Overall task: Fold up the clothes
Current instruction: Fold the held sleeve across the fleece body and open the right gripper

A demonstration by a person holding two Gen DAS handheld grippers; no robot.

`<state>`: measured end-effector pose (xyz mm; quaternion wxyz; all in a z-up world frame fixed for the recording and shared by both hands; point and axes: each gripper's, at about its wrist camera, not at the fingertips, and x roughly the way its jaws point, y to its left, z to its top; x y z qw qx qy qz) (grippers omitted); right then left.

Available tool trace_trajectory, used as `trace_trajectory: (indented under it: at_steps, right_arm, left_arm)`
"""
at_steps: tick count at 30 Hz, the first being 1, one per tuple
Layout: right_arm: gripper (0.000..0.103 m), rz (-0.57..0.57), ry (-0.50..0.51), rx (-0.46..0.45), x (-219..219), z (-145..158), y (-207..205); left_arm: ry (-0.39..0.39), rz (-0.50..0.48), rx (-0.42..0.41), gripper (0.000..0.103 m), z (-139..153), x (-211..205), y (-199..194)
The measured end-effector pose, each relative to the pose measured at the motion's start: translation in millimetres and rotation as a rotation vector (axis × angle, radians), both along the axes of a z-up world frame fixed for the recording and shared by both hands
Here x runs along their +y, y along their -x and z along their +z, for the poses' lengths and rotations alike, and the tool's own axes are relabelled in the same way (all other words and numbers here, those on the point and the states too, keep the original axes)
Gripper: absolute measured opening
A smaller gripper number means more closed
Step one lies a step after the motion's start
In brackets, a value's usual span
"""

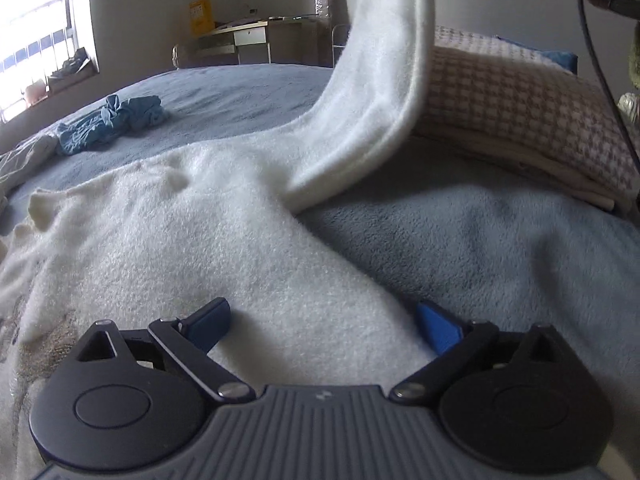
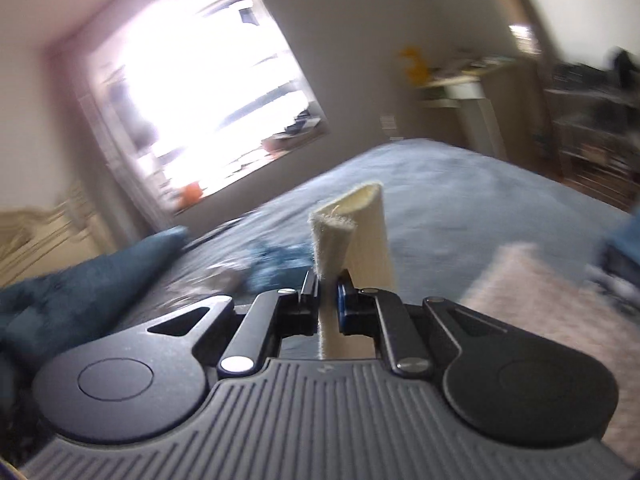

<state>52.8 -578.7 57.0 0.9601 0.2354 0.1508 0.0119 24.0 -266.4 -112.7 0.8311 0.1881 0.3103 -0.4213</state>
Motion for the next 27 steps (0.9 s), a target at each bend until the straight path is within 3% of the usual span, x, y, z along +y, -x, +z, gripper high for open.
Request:
trace_trajectory:
  at_steps: [5,11,15,18,23,25,27]
  right_arm:
    - [0.007,0.212,0.032,-0.043,74.8,24.6,-13.4]
    - [0.007,0.473,0.096,-0.054,159.6,32.3,10.5]
    - [0.007,0.664,0.266,-0.004,225.2,0.4,56.8]
    - [0.008,0.777,0.424,0.067,273.9,-42.1,95.8]
    - [0.015,0.732,0.742,0.273,332.8,-133.9,149.5]
    - [0.019,0.669,0.778,0.266,334.1,-146.2,174.2]
    - [0.024,0.644,0.704,0.232,324.6,-139.5,199.3]
  left_arm:
    - [0.078,0.088,0.093,0.096,21.6,29.7,2.7]
    - [0.269,0.326,0.219,0.095,57.1,154.0,23.2]
    - [0.354,0.466,0.301,0.095,65.4,234.8,46.7]
    - [0.388,0.524,0.327,0.095,58.1,266.9,69.2]
    - [0.438,0.554,0.398,0.094,41.4,278.2,93.5]
    - [0.432,0.533,0.389,0.094,39.9,268.1,97.1]
    - [0.404,0.502,0.353,0.094,41.9,257.2,102.5]
